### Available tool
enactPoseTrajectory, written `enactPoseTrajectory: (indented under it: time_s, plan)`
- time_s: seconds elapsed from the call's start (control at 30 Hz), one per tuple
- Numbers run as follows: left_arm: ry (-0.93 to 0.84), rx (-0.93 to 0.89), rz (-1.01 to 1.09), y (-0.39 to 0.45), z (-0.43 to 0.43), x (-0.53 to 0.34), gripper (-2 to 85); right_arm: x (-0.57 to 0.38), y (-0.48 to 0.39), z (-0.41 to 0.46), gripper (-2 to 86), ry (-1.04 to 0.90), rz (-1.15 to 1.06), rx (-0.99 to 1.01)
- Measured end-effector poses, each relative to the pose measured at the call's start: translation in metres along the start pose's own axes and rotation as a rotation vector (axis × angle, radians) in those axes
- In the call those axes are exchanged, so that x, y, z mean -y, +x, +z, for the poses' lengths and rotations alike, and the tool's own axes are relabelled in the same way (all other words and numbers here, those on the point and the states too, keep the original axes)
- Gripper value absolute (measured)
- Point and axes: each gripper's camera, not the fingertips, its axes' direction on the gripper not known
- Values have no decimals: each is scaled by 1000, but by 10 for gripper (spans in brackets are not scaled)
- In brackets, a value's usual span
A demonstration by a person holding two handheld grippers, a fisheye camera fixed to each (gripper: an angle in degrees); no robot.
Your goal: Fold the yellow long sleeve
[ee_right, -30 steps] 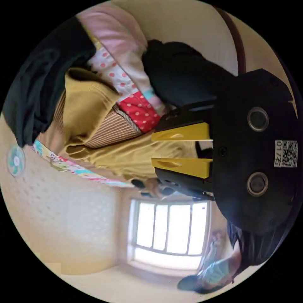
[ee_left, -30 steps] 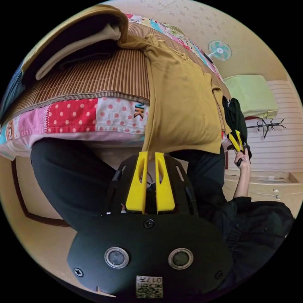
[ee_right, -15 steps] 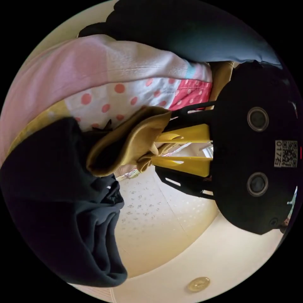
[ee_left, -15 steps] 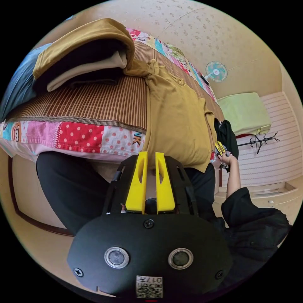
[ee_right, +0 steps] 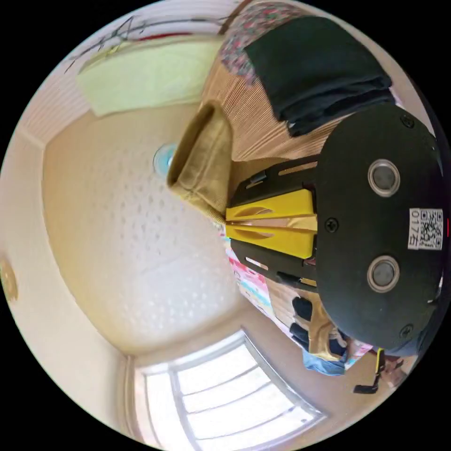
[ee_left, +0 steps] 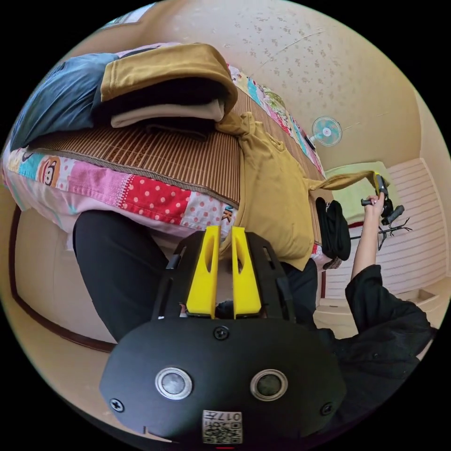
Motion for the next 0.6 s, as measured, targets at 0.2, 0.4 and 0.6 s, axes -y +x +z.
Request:
enactPoseTrajectory:
  time_s: [0.2,0.4,0.6]
  plan:
    - [281,-53,-139,-39,-48,17,83,-173,-127,239,19,-519,152,99]
    - [532,-283,-490,-122,-79,59,130,-342,-166,268,17,-730,332,261]
    - [605,-520,-752,-183,-44,65,85,-344,-155,205,17,-679,93,-40]
